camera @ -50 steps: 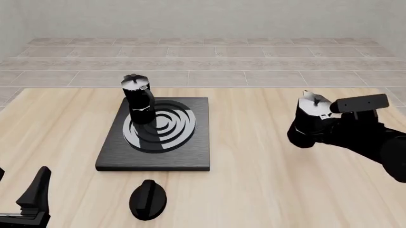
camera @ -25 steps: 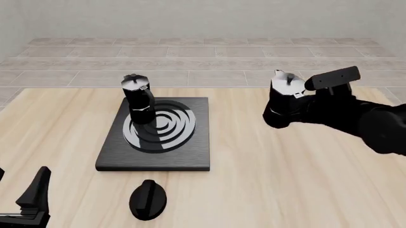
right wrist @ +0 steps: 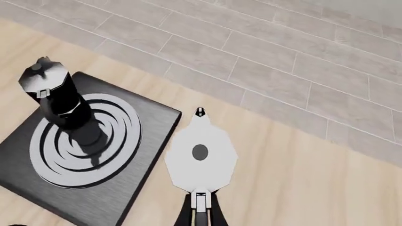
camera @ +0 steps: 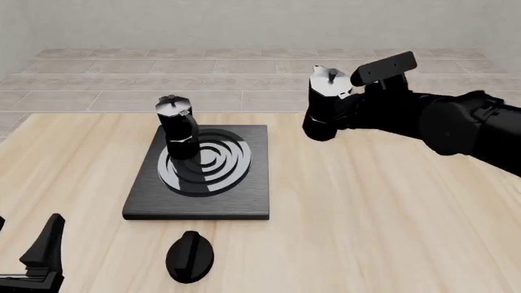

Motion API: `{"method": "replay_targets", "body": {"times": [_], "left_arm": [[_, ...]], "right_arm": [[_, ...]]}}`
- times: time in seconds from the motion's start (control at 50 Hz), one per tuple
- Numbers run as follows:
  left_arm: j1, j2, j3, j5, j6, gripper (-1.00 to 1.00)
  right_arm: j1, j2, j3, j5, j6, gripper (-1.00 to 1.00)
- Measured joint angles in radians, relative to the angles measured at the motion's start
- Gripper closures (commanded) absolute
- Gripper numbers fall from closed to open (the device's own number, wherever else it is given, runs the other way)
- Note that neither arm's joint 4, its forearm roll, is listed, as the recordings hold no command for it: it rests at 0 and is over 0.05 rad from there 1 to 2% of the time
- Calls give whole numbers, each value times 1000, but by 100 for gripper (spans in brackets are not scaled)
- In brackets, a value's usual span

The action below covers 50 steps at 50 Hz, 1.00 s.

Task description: Put both moka pots on the stove.

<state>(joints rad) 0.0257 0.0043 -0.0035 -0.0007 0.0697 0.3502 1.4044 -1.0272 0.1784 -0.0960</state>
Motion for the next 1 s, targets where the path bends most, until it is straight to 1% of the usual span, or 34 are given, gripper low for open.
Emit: {"method": "replay_targets", "body": {"times": [0.62, 1.0], "left_arm": [[5, 1, -2, 1, -5, -100], [8, 0, -1, 0, -9, -100]], "right_arm": [[107, 175, -209, 13, 32, 100], [169, 267, -341, 44, 31, 100]]}}
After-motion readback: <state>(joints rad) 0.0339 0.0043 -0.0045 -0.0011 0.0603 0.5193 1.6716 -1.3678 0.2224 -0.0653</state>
